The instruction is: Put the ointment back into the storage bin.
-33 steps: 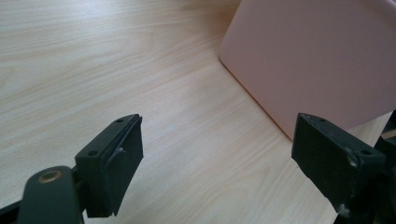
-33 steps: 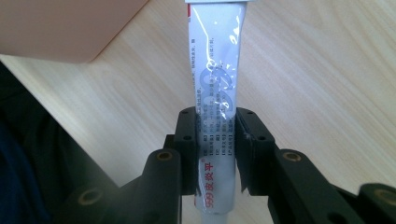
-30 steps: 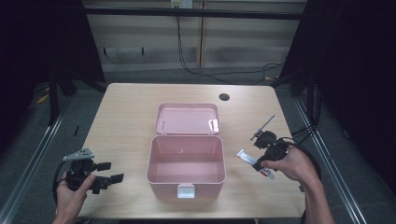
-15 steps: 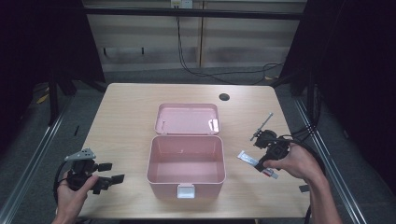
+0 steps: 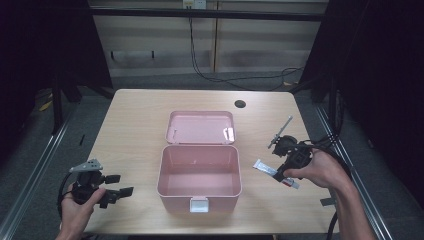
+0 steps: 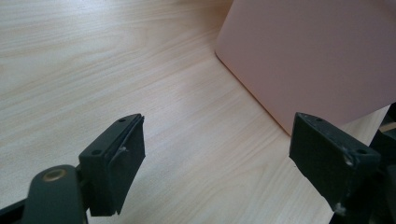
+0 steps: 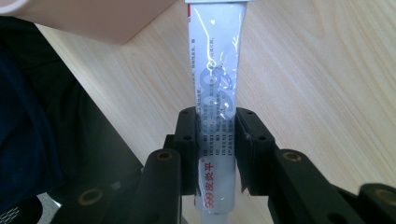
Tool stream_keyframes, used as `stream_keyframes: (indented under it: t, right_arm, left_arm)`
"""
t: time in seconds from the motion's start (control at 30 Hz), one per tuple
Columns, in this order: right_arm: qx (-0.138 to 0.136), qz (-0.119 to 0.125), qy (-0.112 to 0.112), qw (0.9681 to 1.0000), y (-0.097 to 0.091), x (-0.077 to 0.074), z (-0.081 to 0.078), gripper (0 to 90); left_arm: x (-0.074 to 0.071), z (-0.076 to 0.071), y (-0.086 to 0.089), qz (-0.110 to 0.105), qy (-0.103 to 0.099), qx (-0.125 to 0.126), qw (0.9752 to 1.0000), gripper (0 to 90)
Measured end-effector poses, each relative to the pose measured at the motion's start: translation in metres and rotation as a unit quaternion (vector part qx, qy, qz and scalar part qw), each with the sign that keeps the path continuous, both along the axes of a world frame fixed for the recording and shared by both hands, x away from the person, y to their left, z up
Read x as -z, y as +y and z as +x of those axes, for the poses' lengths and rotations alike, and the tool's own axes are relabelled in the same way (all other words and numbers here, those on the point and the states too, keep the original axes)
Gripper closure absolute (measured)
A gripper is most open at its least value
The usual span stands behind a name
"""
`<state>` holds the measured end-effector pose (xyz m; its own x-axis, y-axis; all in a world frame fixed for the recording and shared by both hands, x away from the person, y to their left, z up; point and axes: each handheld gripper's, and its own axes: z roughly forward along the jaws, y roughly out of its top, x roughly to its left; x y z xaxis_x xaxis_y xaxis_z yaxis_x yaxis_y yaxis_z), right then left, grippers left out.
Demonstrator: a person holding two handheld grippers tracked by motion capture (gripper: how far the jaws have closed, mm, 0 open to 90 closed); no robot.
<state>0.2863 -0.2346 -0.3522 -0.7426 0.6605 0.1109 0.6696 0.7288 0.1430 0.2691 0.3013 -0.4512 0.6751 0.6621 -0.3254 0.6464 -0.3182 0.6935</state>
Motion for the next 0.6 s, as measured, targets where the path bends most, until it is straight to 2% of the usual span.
stream_keyframes:
  t: [0.23, 0.5, 0.6]
  right_arm:
    - [-0.014, 0.006, -0.007, 0.9999, 0.002, -0.013, -0.001, 72.3]
    - [-0.033, 0.026, -0.009, 0.9991, 0.009, -0.03, 0.0, 72.4]
    - [-0.042, 0.023, -0.008, 0.9988, 0.015, -0.037, 0.001, 72.4]
  left_arm:
    - [0.0, 0.0, 0.0, 0.0, 0.0, 0.001, 1.0, 18.3]
    - [0.001, 0.0, -0.001, 0.0, 0.0, 0.0, 1.0, 18.6]
    - [0.0, 0.0, -0.001, -0.001, 0.0, 0.0, 1.0, 18.6]
